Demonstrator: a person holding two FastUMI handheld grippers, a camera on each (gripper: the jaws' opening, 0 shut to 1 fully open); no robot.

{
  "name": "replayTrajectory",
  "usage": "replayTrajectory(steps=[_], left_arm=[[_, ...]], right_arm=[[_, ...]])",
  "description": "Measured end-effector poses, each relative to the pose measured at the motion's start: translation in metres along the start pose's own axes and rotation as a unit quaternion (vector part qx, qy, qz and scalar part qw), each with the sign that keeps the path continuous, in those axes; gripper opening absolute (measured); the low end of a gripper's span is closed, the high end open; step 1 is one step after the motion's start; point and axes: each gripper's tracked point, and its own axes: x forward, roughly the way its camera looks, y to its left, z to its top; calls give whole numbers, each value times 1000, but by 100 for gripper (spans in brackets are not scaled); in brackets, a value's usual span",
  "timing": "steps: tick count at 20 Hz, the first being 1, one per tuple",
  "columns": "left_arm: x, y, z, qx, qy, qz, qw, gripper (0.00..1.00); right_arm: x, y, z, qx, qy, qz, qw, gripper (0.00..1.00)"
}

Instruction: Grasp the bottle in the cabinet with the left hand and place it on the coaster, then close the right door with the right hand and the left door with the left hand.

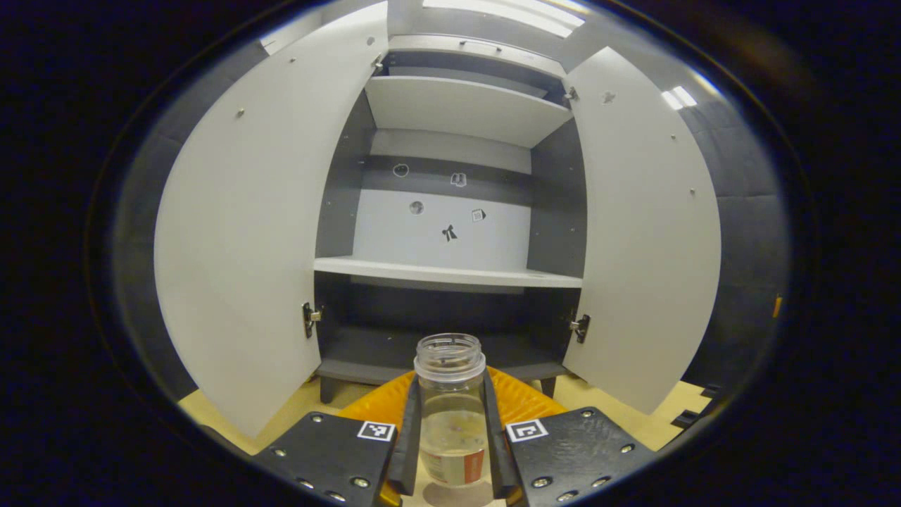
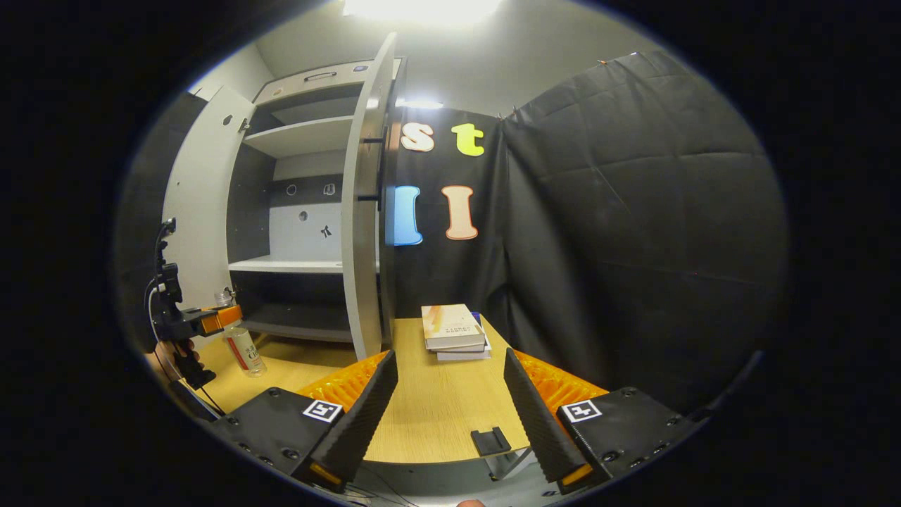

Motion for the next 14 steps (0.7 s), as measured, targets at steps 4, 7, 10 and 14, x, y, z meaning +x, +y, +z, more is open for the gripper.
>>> replayTrajectory(steps=[4, 7, 10, 14], left_arm=[[-3, -7, -36, 27, 21, -3, 999, 42], [-3, -9, -61, 41, 31, 1, 999, 42], [0, -9, -82, 37, 41, 8, 998, 42], [-4, -10, -95, 31, 42, 18, 998, 43]], right_arm=[[1, 2, -2, -7, 4, 2, 1000, 97], [3, 0, -4, -13, 6, -1, 1000, 97], [5, 2, -10, -17, 17, 1, 1000, 97], [6, 2, -6, -29, 14, 3, 999, 96]])
